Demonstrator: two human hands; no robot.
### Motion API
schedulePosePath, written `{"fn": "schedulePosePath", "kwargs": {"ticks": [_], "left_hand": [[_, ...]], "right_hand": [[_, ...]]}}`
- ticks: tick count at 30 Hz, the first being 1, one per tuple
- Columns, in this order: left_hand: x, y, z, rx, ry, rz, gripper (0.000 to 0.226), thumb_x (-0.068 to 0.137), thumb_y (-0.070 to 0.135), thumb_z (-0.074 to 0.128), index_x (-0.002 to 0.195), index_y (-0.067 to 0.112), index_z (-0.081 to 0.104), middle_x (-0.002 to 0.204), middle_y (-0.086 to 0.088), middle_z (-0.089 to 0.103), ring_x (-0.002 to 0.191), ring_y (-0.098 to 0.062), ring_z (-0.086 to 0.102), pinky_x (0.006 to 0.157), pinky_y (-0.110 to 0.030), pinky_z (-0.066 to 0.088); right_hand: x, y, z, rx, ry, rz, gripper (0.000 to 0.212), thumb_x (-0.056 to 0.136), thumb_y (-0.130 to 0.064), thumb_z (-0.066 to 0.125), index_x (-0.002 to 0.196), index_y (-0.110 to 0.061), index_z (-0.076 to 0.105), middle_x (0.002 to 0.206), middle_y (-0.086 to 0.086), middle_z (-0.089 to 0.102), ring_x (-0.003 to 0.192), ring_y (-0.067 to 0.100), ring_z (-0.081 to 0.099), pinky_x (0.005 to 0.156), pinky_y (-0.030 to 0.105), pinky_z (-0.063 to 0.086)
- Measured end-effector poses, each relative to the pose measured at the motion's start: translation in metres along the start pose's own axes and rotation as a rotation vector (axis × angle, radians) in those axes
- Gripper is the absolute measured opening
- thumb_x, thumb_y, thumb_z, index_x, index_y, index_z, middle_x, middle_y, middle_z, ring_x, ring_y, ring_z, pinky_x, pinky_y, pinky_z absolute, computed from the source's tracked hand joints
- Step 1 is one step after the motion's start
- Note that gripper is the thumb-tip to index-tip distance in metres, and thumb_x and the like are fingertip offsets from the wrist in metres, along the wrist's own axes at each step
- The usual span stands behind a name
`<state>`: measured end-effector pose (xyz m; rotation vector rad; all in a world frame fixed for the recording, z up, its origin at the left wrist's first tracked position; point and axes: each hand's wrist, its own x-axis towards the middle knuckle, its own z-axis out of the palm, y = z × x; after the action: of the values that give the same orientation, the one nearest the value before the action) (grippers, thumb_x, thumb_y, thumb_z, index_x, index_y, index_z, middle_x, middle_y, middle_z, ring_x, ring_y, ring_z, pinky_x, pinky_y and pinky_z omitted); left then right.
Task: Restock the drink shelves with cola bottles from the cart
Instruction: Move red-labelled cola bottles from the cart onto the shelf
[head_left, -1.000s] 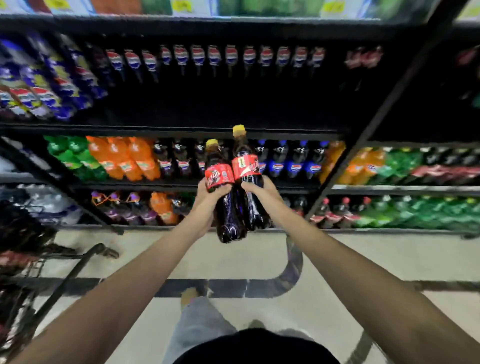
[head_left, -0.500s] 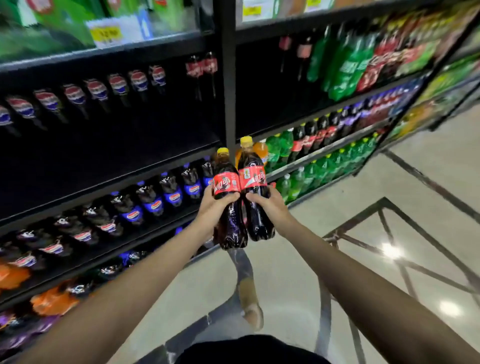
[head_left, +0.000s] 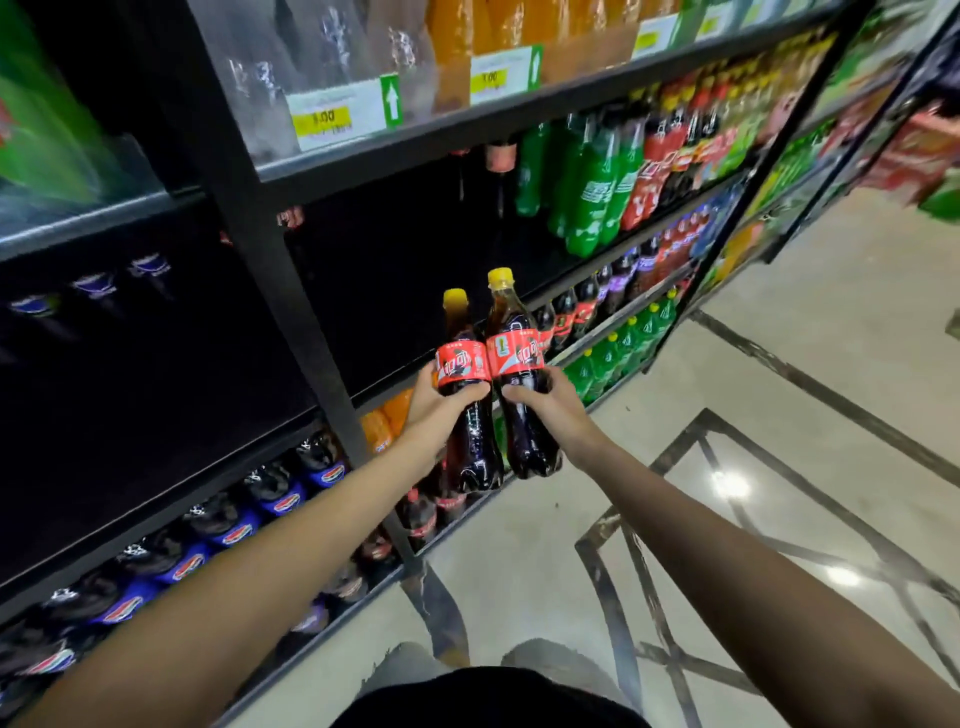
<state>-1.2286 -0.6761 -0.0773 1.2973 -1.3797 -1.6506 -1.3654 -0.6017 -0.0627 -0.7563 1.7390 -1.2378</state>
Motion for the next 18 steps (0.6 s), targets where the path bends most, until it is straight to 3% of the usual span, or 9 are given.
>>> {"fn": "schedulePosePath", "kwargs": {"ticks": [3, 8, 10, 12, 13, 14, 16, 18], "left_hand": [[0.025, 0.013, 0.009, 0.042, 0.034, 0.023, 0.076, 0.078, 0.026, 0.079, 0.141, 0.024, 0.037, 0.113, 0.011, 0.051, 0.104, -0.008, 0.049, 0.084, -0.024, 0.036], [0.053, 0.025, 0.015, 0.056, 0.109, 0.032, 0.075, 0.079, 0.025, 0.078, 0.142, 0.022, 0.036, 0.119, 0.008, 0.052, 0.108, -0.011, 0.05, 0.09, -0.029, 0.039], [0.066, 0.032, 0.017, 0.064, 0.165, 0.037, 0.073, 0.08, 0.023, 0.077, 0.141, 0.02, 0.037, 0.115, 0.01, 0.052, 0.106, -0.009, 0.049, 0.089, -0.026, 0.036], [0.08, 0.039, 0.018, 0.067, 0.212, 0.049, 0.07, 0.081, 0.02, 0.077, 0.139, 0.019, 0.038, 0.113, 0.011, 0.052, 0.106, -0.007, 0.048, 0.09, -0.025, 0.035], [0.086, 0.043, 0.018, 0.075, 0.236, 0.05, 0.067, 0.081, 0.02, 0.077, 0.137, 0.019, 0.04, 0.112, 0.012, 0.053, 0.106, -0.007, 0.049, 0.091, -0.023, 0.036], [0.092, 0.047, 0.019, 0.088, 0.262, 0.052, 0.061, 0.081, 0.02, 0.077, 0.132, 0.02, 0.044, 0.108, 0.013, 0.055, 0.103, -0.006, 0.051, 0.089, -0.02, 0.038], [0.104, 0.054, 0.019, 0.112, 0.317, 0.076, 0.044, 0.081, 0.02, 0.077, 0.116, 0.025, 0.052, 0.098, 0.019, 0.057, 0.091, 0.001, 0.054, 0.074, -0.007, 0.039], [0.114, 0.061, 0.018, 0.107, 0.374, 0.102, 0.044, 0.081, 0.021, 0.077, 0.116, 0.024, 0.051, 0.097, 0.02, 0.056, 0.088, 0.006, 0.052, 0.067, -0.005, 0.038]], "right_hand": [[0.031, -0.011, -0.008, -0.001, -0.028, -0.031, 0.043, 0.083, -0.022, 0.075, 0.117, -0.018, 0.049, 0.101, -0.008, 0.062, 0.091, 0.007, 0.062, 0.074, 0.021, 0.046], [0.078, -0.025, -0.011, -0.034, -0.122, -0.037, 0.052, 0.082, -0.019, 0.075, 0.126, -0.008, 0.051, 0.115, 0.009, 0.064, 0.105, 0.023, 0.063, 0.096, 0.041, 0.049], [0.1, -0.032, -0.01, -0.051, -0.178, -0.05, 0.048, 0.082, -0.019, 0.075, 0.124, -0.009, 0.054, 0.107, 0.001, 0.065, 0.097, 0.014, 0.064, 0.088, 0.027, 0.052], [0.12, -0.041, -0.01, -0.083, -0.242, -0.082, 0.047, 0.083, -0.021, 0.075, 0.124, -0.01, 0.055, 0.099, -0.01, 0.062, 0.087, -0.002, 0.058, 0.066, 0.004, 0.045], [0.131, -0.046, -0.01, -0.094, -0.277, -0.097, 0.047, 0.083, -0.021, 0.075, 0.125, -0.011, 0.055, 0.099, -0.012, 0.062, 0.087, -0.005, 0.056, 0.059, 0.0, 0.04], [0.141, -0.051, -0.011, -0.111, -0.308, -0.109, 0.048, 0.083, -0.022, 0.075, 0.125, -0.012, 0.054, 0.102, -0.011, 0.062, 0.089, -0.004, 0.056, 0.061, -0.001, 0.039], [0.161, -0.063, -0.011, -0.153, -0.364, -0.142, 0.049, 0.083, -0.021, 0.076, 0.126, -0.012, 0.054, 0.111, -0.005, 0.063, 0.101, 0.006, 0.059, 0.079, 0.008, 0.042], [0.181, -0.076, -0.009, -0.189, -0.422, -0.189, 0.05, 0.082, -0.02, 0.077, 0.126, -0.013, 0.054, 0.114, -0.005, 0.061, 0.103, 0.004, 0.057, 0.084, 0.013, 0.042]]}}
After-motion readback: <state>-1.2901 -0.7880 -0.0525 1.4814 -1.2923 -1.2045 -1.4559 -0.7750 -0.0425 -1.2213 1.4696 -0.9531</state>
